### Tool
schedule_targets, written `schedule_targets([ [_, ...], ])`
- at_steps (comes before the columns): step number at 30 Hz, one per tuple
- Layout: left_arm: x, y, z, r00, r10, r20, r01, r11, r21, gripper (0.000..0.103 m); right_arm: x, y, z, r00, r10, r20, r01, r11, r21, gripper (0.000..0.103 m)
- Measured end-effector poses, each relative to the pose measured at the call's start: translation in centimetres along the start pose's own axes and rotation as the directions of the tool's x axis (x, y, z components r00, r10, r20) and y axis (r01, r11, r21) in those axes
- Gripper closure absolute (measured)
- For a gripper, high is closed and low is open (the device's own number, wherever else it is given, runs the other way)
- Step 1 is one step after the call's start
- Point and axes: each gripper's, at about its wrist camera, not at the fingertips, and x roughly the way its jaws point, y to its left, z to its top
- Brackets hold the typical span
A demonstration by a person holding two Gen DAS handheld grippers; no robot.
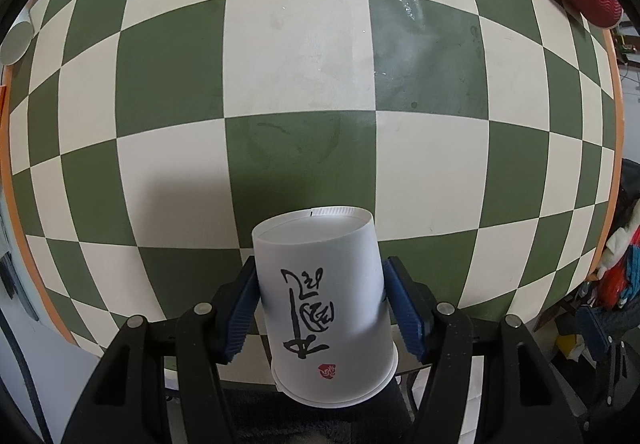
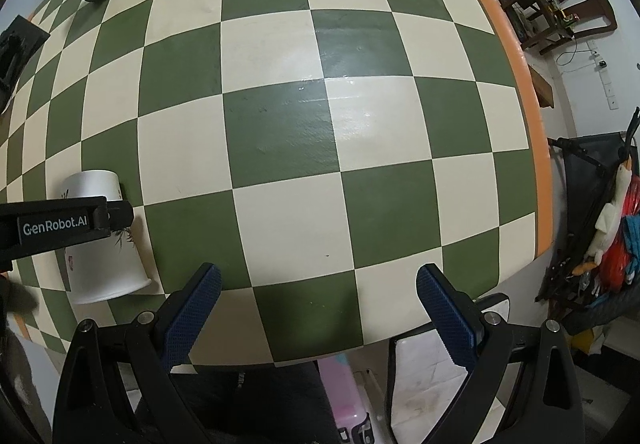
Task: Flip cup upside down
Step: 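Stand the paper cup on the table and open the left tool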
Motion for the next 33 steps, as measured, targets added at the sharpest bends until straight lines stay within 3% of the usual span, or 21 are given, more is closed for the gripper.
schedule_targets([
  [3, 0.2, -0.3, -0.2, 1.0, -0.008, -0.001, 0.008, 1.0, 0.003, 0.043, 0.0, 0.1, 0.1, 1.0, 0.003, 0.0, -0.003, 1.0, 0.001, 0.003],
  [7, -0.4, -0.5, -0.4, 1.0, -0.009, 0.017, 0.009, 1.0, 0.008, 0.024, -0.1, 0.1, 0.1, 1.0, 0.009, 0.004, -0.009, 1.0, 0.001, 0.003],
  [15, -1.8, -0.3, -0.9, 0.999, -0.017, 0.032, 0.017, 1.0, -0.007, 0.024, -0.7, -0.3, 0.4, 1.0, 0.022, 0.015, -0.022, 1.0, 0.008, 0.003],
  [21, -5.4, 0.5, -2.3, 0.995, -0.001, 0.1, 0.001, 1.0, -0.004, 0.024, -1.8, -0.6, 0.3, 0.998, 0.052, 0.028, -0.052, 0.999, 0.013, 0.003],
  [25, -8.4, 1.3, -4.6, 0.983, 0.044, 0.18, -0.046, 0.999, 0.009, 0.024, -3.3, -0.3, -0.1, 0.994, 0.1, 0.048, -0.1, 0.995, 0.004, 0.003],
  [29, -11.1, 2.6, -8.2, 0.957, 0.104, 0.272, -0.106, 0.994, -0.008, 0.024, -5.7, 0.2, -1.2, 0.985, 0.149, 0.086, -0.148, 0.989, -0.024, 0.003],
  [33, -12.4, 3.6, -11.8, 0.936, 0.12, 0.332, -0.115, 0.993, -0.035, 0.024, -8.6, 0.8, -2.8, 0.974, 0.182, 0.138, -0.173, 0.982, -0.073, 0.003],
])
